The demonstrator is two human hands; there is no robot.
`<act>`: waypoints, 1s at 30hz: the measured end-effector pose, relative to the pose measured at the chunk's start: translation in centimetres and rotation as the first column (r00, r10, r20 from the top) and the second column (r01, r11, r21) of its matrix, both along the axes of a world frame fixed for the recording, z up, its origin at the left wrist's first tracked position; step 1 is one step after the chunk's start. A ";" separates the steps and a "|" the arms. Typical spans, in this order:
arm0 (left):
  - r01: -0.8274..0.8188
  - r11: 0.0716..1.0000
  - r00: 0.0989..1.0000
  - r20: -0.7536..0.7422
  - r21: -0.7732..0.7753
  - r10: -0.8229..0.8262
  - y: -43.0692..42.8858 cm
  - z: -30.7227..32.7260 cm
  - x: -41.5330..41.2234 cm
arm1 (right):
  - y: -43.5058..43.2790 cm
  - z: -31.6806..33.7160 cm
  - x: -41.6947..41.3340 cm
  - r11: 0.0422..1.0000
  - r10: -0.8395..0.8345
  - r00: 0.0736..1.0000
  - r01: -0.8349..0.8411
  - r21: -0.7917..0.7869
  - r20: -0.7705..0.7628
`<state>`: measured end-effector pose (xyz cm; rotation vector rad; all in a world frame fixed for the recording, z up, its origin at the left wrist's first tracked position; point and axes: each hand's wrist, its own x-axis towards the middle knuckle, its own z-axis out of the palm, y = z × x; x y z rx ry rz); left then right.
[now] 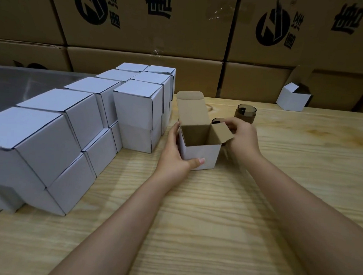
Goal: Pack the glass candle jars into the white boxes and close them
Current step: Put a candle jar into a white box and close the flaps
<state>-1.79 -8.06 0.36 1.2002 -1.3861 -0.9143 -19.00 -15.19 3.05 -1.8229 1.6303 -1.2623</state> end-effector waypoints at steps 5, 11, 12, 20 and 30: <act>-0.002 1.000 1.000 0.001 0.022 0.002 -0.1 0.1 0.1 | 0.5 0.3 -1.0 0.998 0.030 0.981 -0.042 -0.055 -0.193; -0.007 1.000 1.000 -0.014 0.024 0.007 0.0 0.0 0.1 | -0.5 0.2 -1.9 0.982 0.172 0.904 -0.124 0.145 -0.391; -0.006 1.000 1.000 -0.011 0.027 0.006 -0.1 0.1 0.1 | -0.5 0.2 -2.0 0.987 0.147 0.909 -0.111 0.113 -0.391; -0.012 0.999 1.000 0.019 0.035 0.011 -0.1 0.2 0.2 | -0.1 1.0 -3.3 0.987 0.152 0.945 -0.128 0.100 -0.290; -0.001 0.999 1.000 0.008 0.035 0.001 -0.2 0.1 0.2 | 0.3 1.2 -3.5 0.992 0.058 0.803 0.020 0.125 -0.593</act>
